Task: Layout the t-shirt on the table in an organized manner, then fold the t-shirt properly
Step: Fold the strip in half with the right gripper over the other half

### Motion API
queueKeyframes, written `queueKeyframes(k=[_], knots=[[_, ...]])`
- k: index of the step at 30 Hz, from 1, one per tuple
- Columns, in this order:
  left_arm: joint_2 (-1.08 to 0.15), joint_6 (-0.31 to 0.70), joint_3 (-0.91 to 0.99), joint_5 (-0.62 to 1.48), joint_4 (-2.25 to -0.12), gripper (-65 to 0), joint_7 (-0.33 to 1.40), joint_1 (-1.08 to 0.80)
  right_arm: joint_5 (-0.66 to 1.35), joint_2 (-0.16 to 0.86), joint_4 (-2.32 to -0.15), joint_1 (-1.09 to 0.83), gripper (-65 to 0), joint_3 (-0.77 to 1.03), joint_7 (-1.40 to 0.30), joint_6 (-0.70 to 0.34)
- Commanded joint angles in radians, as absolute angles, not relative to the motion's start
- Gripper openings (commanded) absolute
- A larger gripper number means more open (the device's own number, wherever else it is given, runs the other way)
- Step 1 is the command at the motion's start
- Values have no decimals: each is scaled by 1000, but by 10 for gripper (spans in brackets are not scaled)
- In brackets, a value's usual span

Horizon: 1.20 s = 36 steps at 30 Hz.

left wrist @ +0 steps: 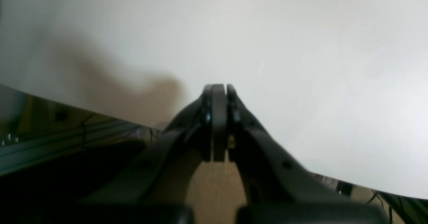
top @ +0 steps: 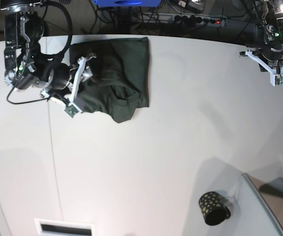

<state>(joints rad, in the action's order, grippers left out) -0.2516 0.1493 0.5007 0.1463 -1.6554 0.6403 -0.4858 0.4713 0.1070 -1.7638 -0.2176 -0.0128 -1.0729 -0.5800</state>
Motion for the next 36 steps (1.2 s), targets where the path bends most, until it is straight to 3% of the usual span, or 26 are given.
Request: queueKeyframes(k=[1,4,10,14,26,31,36], knots=[[-265,145,507,145,-1659,-650,624,-489,489,110,-1797,-225,-356,-22,-1064,-587],[-265,145,507,145,-1629,-650,624,-484,489,117,-1837,-246,-467,-85,-1064,-587],[-266,145,507,145,-1620,-650,624,-483,489,117,-1851,-255,-491,-231,-1064,-587],[-266,145,512,145,-1620,-650,624,-483,489,117,-1845,-232,-554,-351,-1064,-587],[-266,145,512,145,-1618,-650,624,-483,489,148,-1788,-180,-552,-535,-1090,-587],[-266,145,512,145,-1610,-650,624,-472,489,150,-1827,-177,-549,-535,-1155,-587],[-266,145,509,145,-1583,-650,624,-469,490,147,-1854,-174,-396,-530,-1158,-587]])
